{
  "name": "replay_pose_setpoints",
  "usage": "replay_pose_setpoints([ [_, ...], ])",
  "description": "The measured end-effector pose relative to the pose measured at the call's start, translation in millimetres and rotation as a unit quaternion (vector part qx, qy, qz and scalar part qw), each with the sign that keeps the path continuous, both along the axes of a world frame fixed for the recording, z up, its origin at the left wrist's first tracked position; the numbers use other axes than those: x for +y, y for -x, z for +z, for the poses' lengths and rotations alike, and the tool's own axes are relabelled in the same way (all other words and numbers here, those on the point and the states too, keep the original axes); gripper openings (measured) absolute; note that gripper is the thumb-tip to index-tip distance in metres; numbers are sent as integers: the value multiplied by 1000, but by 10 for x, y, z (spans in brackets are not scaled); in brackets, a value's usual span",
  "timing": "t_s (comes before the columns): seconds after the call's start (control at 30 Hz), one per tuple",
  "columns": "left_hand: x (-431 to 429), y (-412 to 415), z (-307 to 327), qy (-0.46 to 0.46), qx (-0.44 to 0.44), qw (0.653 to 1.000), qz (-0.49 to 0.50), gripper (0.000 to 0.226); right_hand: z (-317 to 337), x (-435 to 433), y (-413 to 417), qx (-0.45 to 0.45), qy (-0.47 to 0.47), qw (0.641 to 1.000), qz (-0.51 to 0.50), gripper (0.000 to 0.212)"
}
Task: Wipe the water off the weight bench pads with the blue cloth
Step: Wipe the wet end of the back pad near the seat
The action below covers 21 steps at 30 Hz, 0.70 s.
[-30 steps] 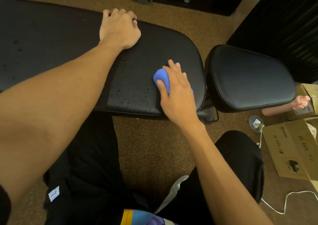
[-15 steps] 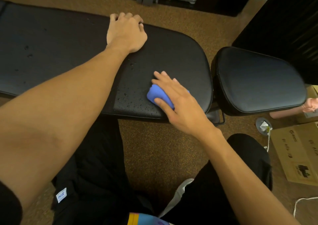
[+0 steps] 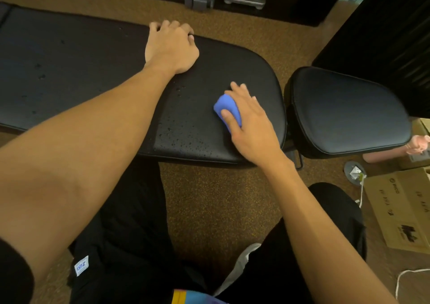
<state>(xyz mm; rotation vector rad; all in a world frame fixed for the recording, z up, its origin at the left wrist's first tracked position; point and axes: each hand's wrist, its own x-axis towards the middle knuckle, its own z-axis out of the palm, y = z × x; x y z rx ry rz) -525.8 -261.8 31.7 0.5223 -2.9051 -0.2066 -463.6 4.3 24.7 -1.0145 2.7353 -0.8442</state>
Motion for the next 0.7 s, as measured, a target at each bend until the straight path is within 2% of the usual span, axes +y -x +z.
replay_pose_setpoints([
  [0.07, -6, 0, -1, -2, 3, 1000, -1, 46, -15, -208, 19, 6, 1, 1000, -25, 51],
  [0.2, -3, 8, 4, 3, -1, 1000, 0, 46, 18, -167, -191, 15, 0, 991, 130, 52],
  [0.27, 8, 8, 6, 5, -1, 1000, 1, 47, 19, 58, -154, 13, -7, 985, 172, 51],
  [0.43, 8, -4, 5, 5, -3, 1000, 1, 47, 3, -95, 120, -2, 0, 999, 45, 51],
  [0.53, 19, -7, 13, 7, -4, 1000, 0, 48, 10, -232, -142, 3, 12, 998, 67, 52],
  [0.7, 19, -15, 14, 13, -3, 1000, 1, 48, -24, 240, -661, 32, -5, 988, 151, 53],
])
